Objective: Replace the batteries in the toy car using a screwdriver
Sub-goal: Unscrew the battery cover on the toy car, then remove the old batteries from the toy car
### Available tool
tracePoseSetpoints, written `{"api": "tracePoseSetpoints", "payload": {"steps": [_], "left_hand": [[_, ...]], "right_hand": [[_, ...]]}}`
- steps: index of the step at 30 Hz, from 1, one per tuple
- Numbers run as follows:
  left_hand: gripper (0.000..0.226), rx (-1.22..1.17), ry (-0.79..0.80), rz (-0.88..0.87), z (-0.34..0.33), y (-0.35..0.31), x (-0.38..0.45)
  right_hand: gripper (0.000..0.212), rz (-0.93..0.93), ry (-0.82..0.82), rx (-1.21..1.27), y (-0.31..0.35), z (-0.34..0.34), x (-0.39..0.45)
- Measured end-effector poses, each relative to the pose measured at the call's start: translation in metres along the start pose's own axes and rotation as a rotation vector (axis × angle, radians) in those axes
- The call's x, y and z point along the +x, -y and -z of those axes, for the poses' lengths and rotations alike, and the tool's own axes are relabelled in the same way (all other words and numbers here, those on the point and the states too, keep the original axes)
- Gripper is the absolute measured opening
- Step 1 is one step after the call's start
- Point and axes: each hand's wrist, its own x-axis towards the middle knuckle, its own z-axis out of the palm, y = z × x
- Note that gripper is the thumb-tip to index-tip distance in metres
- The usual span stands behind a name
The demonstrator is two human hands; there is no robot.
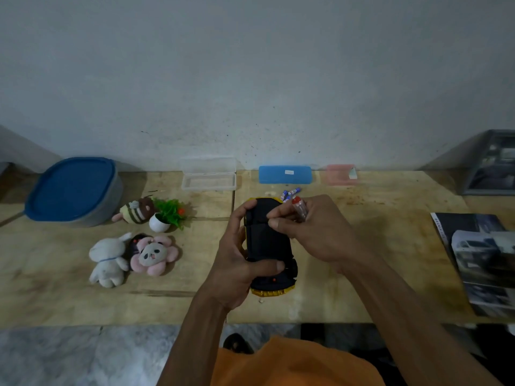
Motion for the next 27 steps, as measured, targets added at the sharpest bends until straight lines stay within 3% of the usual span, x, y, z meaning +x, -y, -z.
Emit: {"api": "tracePoseSetpoints", "payload": {"steps": [13, 18, 21, 27], "left_hand": [[0.106, 0.065, -0.001, 0.109, 0.052, 0.002, -0.001], [0.110, 0.051, -0.057, 0.133, 0.060, 0.013, 0.024], [0.109, 0.048, -0.125, 0.143, 0.062, 0.017, 0.033], [0.109, 0.042, -0.218, 0.137, 0.053, 0.029, 0.059]], "right_hand": [[0.006, -0.194, -0.080, 0.128, -0.015, -0.043, 0.012], [0.006, -0.179, -0.308, 0.234, -0.033, -0.003, 0.047], [0.005, -0.174, -0.408, 0.156, -0.065, 0.023, 0.078], [0.006, -0.363, -0.225, -0.106, -0.176, 0.023, 0.130]]}}
